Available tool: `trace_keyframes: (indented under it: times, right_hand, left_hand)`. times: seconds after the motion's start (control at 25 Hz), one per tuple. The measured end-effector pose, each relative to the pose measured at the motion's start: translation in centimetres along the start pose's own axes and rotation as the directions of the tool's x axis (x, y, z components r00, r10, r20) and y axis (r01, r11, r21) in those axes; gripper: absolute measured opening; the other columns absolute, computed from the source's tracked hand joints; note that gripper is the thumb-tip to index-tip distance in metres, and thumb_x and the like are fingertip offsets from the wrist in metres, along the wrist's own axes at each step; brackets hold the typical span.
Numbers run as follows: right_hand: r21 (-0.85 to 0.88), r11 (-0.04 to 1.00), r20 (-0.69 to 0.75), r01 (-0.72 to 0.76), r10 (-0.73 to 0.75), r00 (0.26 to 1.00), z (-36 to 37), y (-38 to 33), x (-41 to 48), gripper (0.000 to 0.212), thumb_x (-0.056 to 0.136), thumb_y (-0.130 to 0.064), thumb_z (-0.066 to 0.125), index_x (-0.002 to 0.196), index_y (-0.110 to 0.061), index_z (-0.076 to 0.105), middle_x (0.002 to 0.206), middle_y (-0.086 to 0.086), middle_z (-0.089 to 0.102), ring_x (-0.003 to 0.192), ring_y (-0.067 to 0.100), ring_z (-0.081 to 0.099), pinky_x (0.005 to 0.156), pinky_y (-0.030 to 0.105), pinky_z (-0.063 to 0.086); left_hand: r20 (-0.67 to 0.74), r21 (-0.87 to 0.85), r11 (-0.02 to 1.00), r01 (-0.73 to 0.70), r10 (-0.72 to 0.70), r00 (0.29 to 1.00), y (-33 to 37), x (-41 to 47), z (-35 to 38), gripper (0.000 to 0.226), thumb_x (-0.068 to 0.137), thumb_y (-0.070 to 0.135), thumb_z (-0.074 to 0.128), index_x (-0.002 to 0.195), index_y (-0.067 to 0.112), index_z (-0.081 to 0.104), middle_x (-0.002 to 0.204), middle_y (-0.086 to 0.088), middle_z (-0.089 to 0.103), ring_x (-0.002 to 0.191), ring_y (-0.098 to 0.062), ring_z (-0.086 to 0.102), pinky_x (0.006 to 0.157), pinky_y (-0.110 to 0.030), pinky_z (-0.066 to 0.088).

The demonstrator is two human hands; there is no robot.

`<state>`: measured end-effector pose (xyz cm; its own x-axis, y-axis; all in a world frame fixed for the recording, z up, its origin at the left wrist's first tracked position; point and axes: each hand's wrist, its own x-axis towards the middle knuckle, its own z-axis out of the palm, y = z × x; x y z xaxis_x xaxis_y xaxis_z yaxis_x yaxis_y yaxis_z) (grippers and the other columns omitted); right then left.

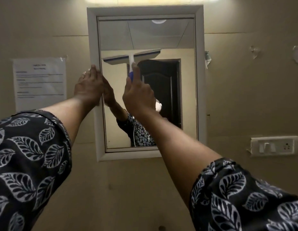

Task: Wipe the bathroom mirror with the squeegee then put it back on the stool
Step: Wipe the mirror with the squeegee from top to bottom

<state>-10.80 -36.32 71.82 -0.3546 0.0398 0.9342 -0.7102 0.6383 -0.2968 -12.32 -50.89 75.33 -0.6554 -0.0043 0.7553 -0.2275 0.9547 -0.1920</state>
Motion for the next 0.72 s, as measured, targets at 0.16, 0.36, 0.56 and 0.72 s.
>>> trace_keyframes:
  times: [0.16, 0.36, 0.56, 0.72]
  right_hand:
    - [0.024, 1.000, 0.031, -0.015, 0.014, 0.999, 1.3, 1.7, -7.8, 0.053, 0.098, -0.030, 0.035, 0.145, -0.029, 0.010, 0.061, -0.009, 0.039, 0.055, 0.008, 0.050, 0.062, 0.035, 0.053]
    - [-0.032, 0.995, 0.122, -0.092, 0.095, 0.988, 2.9, 4.4, -19.4, 0.059, 0.099, -0.039, 0.028, 0.140, -0.044, -0.013, 0.065, -0.009, 0.043, 0.050, 0.003, 0.040, 0.047, 0.012, 0.032]
    - [-0.035, 0.983, 0.249, -0.181, 0.184, 0.951, 3.0, 4.8, -26.0, 0.064, 0.093, -0.039, 0.042, 0.146, -0.039, 0.005, 0.062, -0.005, 0.057, 0.049, 0.002, 0.045, 0.048, 0.015, 0.039]
    - [-0.002, 0.977, 0.135, -0.213, 0.211, 0.968, 2.5, 4.0, -25.9, 0.060, 0.089, -0.037, 0.050, 0.143, -0.035, 0.024, 0.054, -0.007, 0.057, 0.043, -0.002, 0.040, 0.045, 0.007, 0.038]
  left_hand:
    - [-0.020, -0.036, 0.999, -0.016, 0.016, 1.000, -0.3, -0.1, -0.2, 0.111, 0.068, 0.006, 0.081, 0.150, -0.003, 0.006, 0.158, -0.022, 0.003, 0.146, -0.036, 0.011, 0.119, -0.042, 0.015]
    - [-0.012, -0.020, 1.000, -0.004, 0.004, 1.000, 0.1, 0.0, -0.3, 0.108, 0.071, 0.003, 0.077, 0.150, -0.003, 0.004, 0.158, -0.022, 0.001, 0.146, -0.036, 0.010, 0.119, -0.041, 0.013]
    - [-0.014, 0.018, 1.000, 0.005, -0.005, 1.000, 0.3, 0.1, -0.3, 0.110, 0.070, 0.007, 0.079, 0.150, -0.005, 0.003, 0.157, -0.023, 0.003, 0.146, -0.037, 0.010, 0.120, -0.042, 0.013]
    - [-0.023, 0.020, 1.000, 0.002, -0.002, 1.000, 0.2, 0.1, -0.2, 0.112, 0.069, 0.007, 0.080, 0.149, -0.004, 0.003, 0.157, -0.024, 0.004, 0.146, -0.037, 0.011, 0.120, -0.042, 0.014]
